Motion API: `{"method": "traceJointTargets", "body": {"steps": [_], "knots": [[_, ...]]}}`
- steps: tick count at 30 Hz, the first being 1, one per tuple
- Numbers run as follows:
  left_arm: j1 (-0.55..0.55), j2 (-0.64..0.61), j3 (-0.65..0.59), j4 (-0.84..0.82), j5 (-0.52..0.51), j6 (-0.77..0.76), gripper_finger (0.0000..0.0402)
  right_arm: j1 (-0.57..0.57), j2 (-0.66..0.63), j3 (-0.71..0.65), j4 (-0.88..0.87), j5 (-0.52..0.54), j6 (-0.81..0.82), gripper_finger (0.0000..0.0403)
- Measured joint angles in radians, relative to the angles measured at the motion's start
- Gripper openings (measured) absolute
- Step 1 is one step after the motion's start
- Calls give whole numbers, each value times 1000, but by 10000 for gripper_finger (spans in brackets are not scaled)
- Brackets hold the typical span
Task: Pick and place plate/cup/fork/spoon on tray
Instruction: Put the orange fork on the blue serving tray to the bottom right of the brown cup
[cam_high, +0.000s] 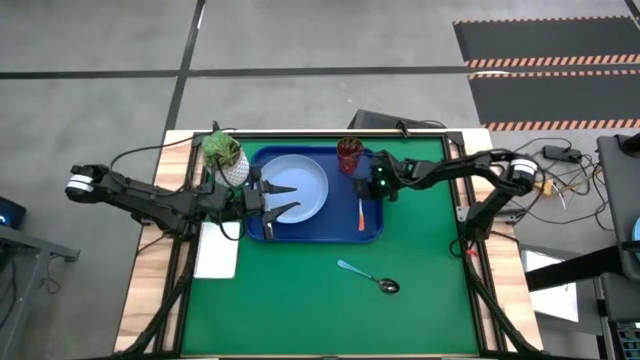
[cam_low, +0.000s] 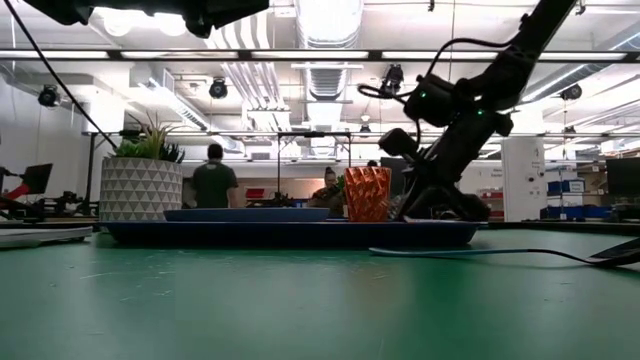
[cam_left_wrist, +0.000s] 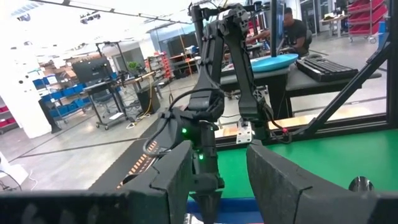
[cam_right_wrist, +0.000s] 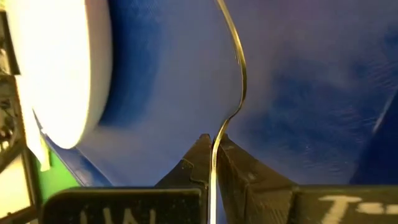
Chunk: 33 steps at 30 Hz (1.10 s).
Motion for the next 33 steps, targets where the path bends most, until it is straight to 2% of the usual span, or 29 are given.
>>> {"method": "traceJointTargets", "body": {"steps": [9,29,33], "knots": [[0,0,-2,-5,0,0,135,-1,56,37,3,-12,-23,8],[0,0,-5,-6,0,0,135,-1,56,33,-21,29,-27,9],[0,0,-5,-6,0,0,135,-1,56,40,-22,58,-38,23]]}}
